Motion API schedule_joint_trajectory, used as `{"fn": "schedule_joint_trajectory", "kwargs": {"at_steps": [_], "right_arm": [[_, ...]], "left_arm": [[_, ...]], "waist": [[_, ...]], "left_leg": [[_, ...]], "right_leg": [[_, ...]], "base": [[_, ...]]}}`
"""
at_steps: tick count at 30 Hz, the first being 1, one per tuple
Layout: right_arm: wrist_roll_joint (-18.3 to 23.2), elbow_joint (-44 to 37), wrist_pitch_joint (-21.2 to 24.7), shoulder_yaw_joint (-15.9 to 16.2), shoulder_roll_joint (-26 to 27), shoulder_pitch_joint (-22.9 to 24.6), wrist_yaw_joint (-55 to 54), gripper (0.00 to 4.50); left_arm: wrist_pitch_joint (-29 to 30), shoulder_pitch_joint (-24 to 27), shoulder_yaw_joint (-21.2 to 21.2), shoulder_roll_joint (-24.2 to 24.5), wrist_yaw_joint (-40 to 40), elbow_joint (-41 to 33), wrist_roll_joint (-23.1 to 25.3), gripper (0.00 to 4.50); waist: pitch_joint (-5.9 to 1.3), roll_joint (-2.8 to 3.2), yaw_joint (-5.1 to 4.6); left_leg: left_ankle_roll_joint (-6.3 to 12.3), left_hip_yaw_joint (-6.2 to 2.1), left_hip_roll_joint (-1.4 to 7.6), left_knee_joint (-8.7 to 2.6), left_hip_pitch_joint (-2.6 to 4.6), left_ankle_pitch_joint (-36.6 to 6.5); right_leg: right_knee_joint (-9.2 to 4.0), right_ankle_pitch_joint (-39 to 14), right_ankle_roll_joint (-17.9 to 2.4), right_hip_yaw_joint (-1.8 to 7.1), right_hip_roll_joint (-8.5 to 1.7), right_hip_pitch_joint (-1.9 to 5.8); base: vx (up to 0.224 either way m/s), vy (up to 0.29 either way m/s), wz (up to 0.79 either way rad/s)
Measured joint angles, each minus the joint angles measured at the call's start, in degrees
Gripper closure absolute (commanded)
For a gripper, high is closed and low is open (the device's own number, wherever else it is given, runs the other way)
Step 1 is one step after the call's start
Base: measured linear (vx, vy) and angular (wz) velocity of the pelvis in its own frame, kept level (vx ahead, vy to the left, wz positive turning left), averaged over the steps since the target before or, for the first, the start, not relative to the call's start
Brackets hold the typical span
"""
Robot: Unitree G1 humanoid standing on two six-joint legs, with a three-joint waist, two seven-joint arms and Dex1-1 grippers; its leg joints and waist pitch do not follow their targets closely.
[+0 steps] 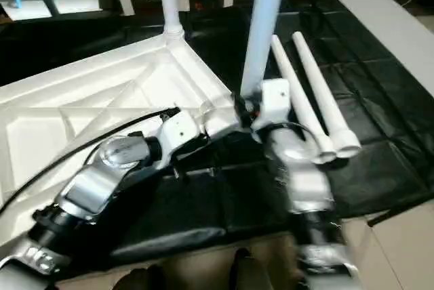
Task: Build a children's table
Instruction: Rotate leg to tighten
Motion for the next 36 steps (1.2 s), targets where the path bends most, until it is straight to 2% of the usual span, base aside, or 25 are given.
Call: {"fn": "schedule_joint_trajectory", "kwargs": {"at_steps": [4, 5, 10, 13, 16, 30, 31, 36], "right_arm": [[4.93, -5.25, 1.36, -0.26, -7.89, 2.88, 13.68, 1.24], [6.66, -6.84, 1.63, -1.03, -9.5, 3.54, 17.2, 1.05], [12.5, -10.56, 2.92, -3.41, -15.51, 4.97, 27.83, 0.66], [12.58, -9.6, 2.69, -4.33, -16.62, 5.17, 28.93, 0.46], [12.27, -8.82, 2.43, -4.29, -17.14, 5.14, 29.56, 0.22], [9.61, -1.49, 0.51, -0.92, -17.29, 1.08, 34.6, 0.22], [9.38, -1.09, 0.45, -0.91, -17.29, 0.87, 34.9, 0.47], [9.58, -0.46, 0.63, -0.91, -17.29, 0.78, 36.35, 0.85]], "left_arm": [[-2.37, 1.8, 0.66, 2.62, -4.03, -2.32, -1.75, 4.5], [-2.82, 2.14, 0.76, 3.24, -5.18, -2.91, -2.35, 4.5], [-5.13, 3.93, 1.17, 5.75, -8.25, -4.97, -4.56, 4.5], [-5.3, 4.73, 1.64, 6.67, -9.45, -5.79, -5.58, 4.5], [-5.36, 5.65, 2.08, 7.19, -10.38, -6.55, -5.85, 4.5], [-5.49, 6.13, 2.07, 7.67, -11.44, -7.1, -6.84, 4.5], [-5.49, 6.13, 2.07, 7.67, -11.46, -7.1, -6.85, 4.5], [-5.48, 6.13, 2.08, 7.77, -11.47, -7.1, -6.85, 4.5]], "waist": [[0.02, 0.12, 0.83], [0.0, 0.16, 0.96], [-0.15, 0.41, 1.79], [-0.15, 0.42, 2.25], [-0.15, 0.43, 2.31], [-0.15, 0.42, 2.44], [-0.15, 0.42, 2.44], [-0.15, 0.42, 2.42]], "left_leg": [[0.02, 0.36, 0.06, -0.05, -0.03, 0.01], [0.02, 0.37, 0.14, -0.05, -0.08, 0.01], [0.4, 0.39, 0.29, -0.32, -0.26, 0.11], [0.47, 0.42, 0.29, -0.35, -0.27, 0.04], [0.46, 0.47, 0.29, -0.29, -0.26, 0.04], [0.42, 0.51, 0.27, -0.14, -0.29, 0.02], [0.42, 0.51, 0.27, -0.14, -0.3, 0.02], [0.42, 0.51, 0.27, -0.1, -0.3, 0.02]], "right_leg": [[0.69, 1.18, -0.37, 0.4, 0.04, -0.28], [1.02, 1.11, -0.26, 0.4, 0.06, -0.44], [1.06, 0.61, 0.17, 0.3, 0.38, -0.69], [1.06, 0.5, 0.02, 0.31, 0.41, -0.71], [1.07, 0.51, 0.02, 0.37, 0.4, -0.71], [1.11, 0.53, -0.02, 0.49, 0.38, -0.7], [1.11, 0.53, -0.02, 0.48, 0.38, -0.7], [1.11, 0.54, -0.02, 0.5, 0.38, -0.7]], "base": [[0.047, -0.019, 0.06], [0.072, -0.031, 0.05], [0.071, -0.014, 0.01], [0.0, 0.0, 0.0], [0.0, 0.0, 0.0], [0.0, 0.0, 0.0], [0.0, 0.0, 0.0], [0.0, 0.0, 0.0]]}}
